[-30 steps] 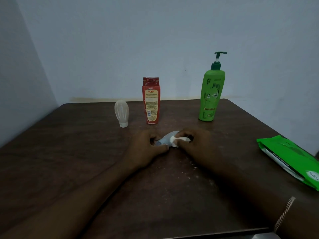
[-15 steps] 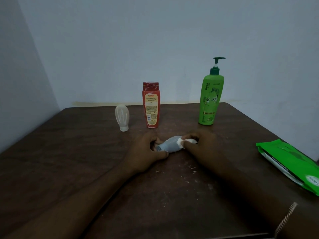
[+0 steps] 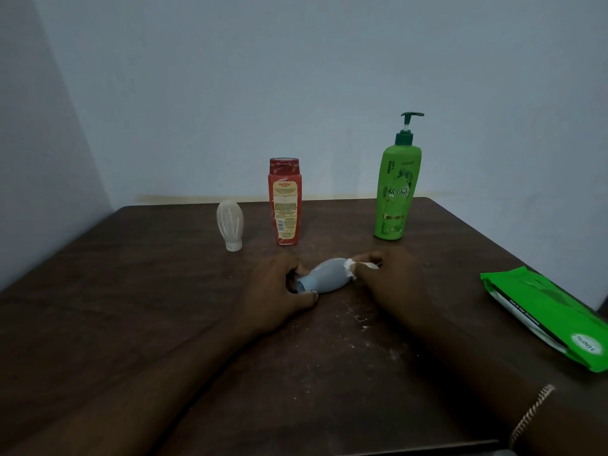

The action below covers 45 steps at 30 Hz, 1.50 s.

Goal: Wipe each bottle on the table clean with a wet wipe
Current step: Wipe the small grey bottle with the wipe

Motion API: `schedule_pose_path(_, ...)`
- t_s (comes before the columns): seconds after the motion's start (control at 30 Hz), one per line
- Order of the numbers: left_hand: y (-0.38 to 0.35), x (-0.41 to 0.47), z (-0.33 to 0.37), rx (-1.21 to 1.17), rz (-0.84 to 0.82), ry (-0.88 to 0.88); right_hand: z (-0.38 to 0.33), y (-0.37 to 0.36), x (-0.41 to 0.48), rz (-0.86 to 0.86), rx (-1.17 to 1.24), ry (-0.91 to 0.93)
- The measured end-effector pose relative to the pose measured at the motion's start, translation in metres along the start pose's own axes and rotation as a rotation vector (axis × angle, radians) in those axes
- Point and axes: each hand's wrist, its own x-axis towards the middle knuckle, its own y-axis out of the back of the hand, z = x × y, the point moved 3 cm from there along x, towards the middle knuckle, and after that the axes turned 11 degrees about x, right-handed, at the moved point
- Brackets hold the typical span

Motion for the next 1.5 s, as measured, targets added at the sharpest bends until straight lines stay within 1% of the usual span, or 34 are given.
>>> schedule_pose_path(0.07,0.001,0.0,0.001,0.006,0.01,-0.015,-0.004,-0.005,-0.003,-0.046,-0.018,0.037)
schedule_pose_path(0.17,0.0,0.001,0.001,0.015,0.022,-0.026,-0.019,-0.023,-0.014,-0.213,-0.075,0.189)
schedule_pose_path(0.2,0.0,0.001,0.001,0.019,0.026,-0.03,-0.021,-0.026,-0.016,-0.244,-0.093,0.213)
schedule_pose_path(0.27,0.001,0.0,0.002,0.028,0.033,-0.036,-0.018,-0.019,-0.011,-0.198,-0.056,0.151)
schedule_pose_path(0.33,0.002,0.0,0.003,0.031,0.041,-0.04,-0.01,-0.006,-0.005,-0.076,-0.017,0.076)
schedule_pose_path(0.4,0.002,0.0,0.004,0.038,0.042,-0.037,-0.008,-0.004,-0.004,-0.021,-0.033,0.074)
schedule_pose_path(0.47,0.002,0.001,0.005,0.037,0.041,-0.04,-0.013,-0.015,-0.007,-0.108,-0.064,0.127)
schedule_pose_path(0.57,0.001,0.0,0.005,-0.001,0.043,-0.049,-0.019,-0.035,-0.015,-0.333,-0.17,0.246)
schedule_pose_path(0.6,0.002,0.0,0.005,-0.014,0.042,-0.05,-0.019,-0.036,-0.015,-0.354,-0.182,0.268)
schedule_pose_path(0.63,0.002,0.0,0.005,-0.015,0.043,-0.051,-0.018,-0.035,-0.014,-0.327,-0.161,0.281)
schedule_pose_path(0.7,0.003,0.0,0.006,0.011,0.05,-0.055,-0.013,-0.023,-0.009,-0.18,-0.079,0.259)
schedule_pose_path(0.73,0.004,0.0,0.006,0.02,0.052,-0.055,-0.01,-0.017,-0.006,-0.104,-0.043,0.202)
schedule_pose_path(0.8,0.005,-0.002,0.006,0.028,0.053,-0.056,0.0,-0.008,-0.002,-0.026,0.002,0.063)
schedule_pose_path(0.87,0.006,-0.003,0.008,0.039,0.052,-0.06,0.009,-0.004,0.002,0.003,0.021,-0.04)
schedule_pose_path(0.93,0.007,-0.003,0.009,0.049,0.051,-0.066,0.014,-0.004,0.004,-0.014,0.034,-0.143)
schedule_pose_path(1.0,0.008,-0.004,0.01,0.063,0.043,-0.074,0.016,-0.005,0.004,-0.042,0.072,-0.196)
schedule_pose_path(1.03,0.008,-0.005,0.011,0.072,0.037,-0.081,0.014,-0.005,0.004,-0.033,0.102,-0.198)
schedule_pose_path(1.1,0.008,-0.006,0.014,0.086,0.036,-0.115,0.007,-0.003,0.002,0.01,0.117,-0.138)
schedule_pose_path(1.17,0.008,-0.007,0.016,0.09,0.043,-0.166,-0.002,-0.006,-0.002,0.002,0.039,-0.039)
schedule_pose_path(1.23,0.008,-0.008,0.018,0.094,0.049,-0.197,-0.014,-0.012,-0.007,-0.073,-0.084,0.09)
schedule_pose_path(1.3,0.008,-0.008,0.019,0.092,0.063,-0.204,-0.024,-0.021,-0.015,-0.21,-0.155,0.305)
schedule_pose_path(1.33,0.008,-0.008,0.019,0.087,0.071,-0.207,-0.027,-0.025,-0.019,-0.274,-0.191,0.391)
schedule_pose_path(1.37,0.008,-0.008,0.019,0.086,0.076,-0.209,-0.028,-0.027,-0.021,-0.304,-0.214,0.447)
schedule_pose_path(1.4,0.008,-0.008,0.02,0.088,0.08,-0.21,-0.025,-0.025,-0.02,-0.282,-0.204,0.452)
schedule_pose_path(1.43,0.008,-0.009,0.02,0.091,0.085,-0.211,-0.022,-0.022,-0.016,-0.212,-0.173,0.402)
schedule_pose_path(1.5,0.007,-0.009,0.019,0.09,0.097,-0.221,-0.009,-0.012,-0.005,-0.075,-0.118,0.19)
